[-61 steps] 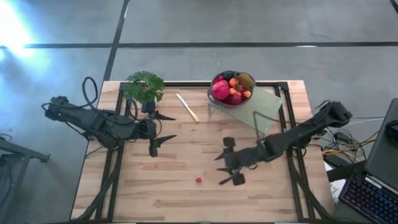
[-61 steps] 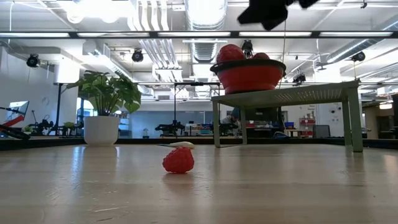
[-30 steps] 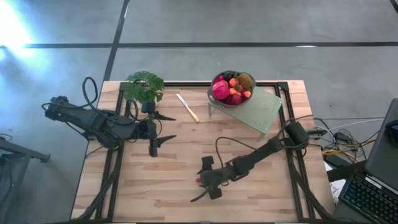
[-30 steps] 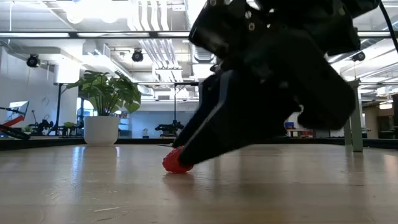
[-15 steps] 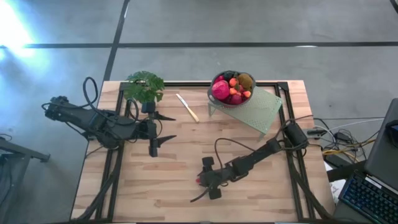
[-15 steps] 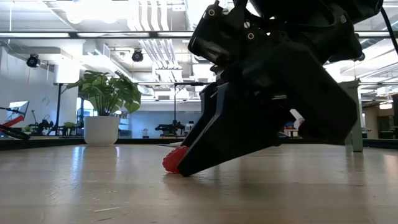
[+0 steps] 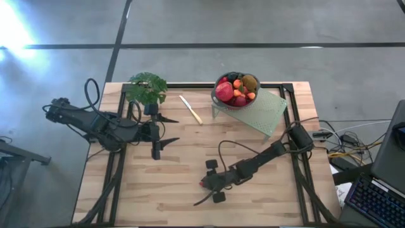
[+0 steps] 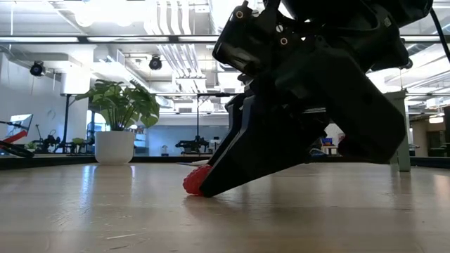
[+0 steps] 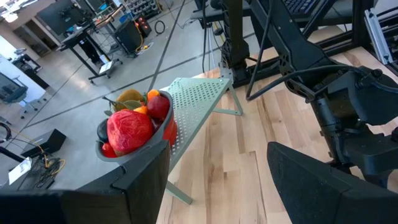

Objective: Pick & Place Fruit
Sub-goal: Put the raspberry into the red gray colander on the shelf

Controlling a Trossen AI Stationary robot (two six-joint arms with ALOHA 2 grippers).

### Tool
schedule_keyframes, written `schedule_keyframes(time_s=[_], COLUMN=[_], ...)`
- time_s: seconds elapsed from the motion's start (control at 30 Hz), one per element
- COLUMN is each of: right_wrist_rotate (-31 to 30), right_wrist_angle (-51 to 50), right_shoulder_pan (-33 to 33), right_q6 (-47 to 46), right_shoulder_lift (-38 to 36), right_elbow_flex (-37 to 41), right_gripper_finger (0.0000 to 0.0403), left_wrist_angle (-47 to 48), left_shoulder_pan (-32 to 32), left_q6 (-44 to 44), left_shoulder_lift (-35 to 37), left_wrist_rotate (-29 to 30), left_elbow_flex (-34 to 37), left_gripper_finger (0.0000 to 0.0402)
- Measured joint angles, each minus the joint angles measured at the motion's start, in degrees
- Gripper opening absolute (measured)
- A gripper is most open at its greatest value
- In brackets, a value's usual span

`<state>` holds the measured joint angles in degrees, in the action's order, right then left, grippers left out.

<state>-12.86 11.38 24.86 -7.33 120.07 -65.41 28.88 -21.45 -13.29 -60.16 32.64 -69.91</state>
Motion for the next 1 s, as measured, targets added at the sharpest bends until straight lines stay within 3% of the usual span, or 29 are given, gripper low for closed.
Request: schedule_keyframes(time_s=[0.23,0.37,0.6,0.73,1.0], right_wrist_rotate=[0.99,0.97,-3.15,-6.89,-18.23], right_wrist_angle=[-1.0,-6.56,-22.48,-30.22,-42.21], right_shoulder_pan=[-0.02,-0.02,-0.7,-2.02,-8.93], right_q6=[0.25,1.57,4.5,5.05,6.17], right_shoulder_lift=[-0.58,-4.67,-17.6,-26.45,-43.65], right_elbow_flex=[0.04,0.09,0.2,0.2,0.28], right_gripper_finger=[0.0109,0.0112,0.0092,0.0101,0.0104], left_wrist_angle=[-0.04,-0.15,0.5,0.66,0.76], left_shoulder_pan=[0.0,0.0,0.0,0.0,0.0], left_q6=[0.0,-0.01,-0.01,0.0,0.0], left_shoulder_lift=[0.0,0.0,0.02,0.02,0.02], left_wrist_rotate=[0.0,0.0,0.0,0.0,0.0], left_elbow_flex=[0.0,0.0,0.0,0.0,0.0], left_gripper_finger=[0.0273,0.0273,0.0273,0.0273,0.0273])
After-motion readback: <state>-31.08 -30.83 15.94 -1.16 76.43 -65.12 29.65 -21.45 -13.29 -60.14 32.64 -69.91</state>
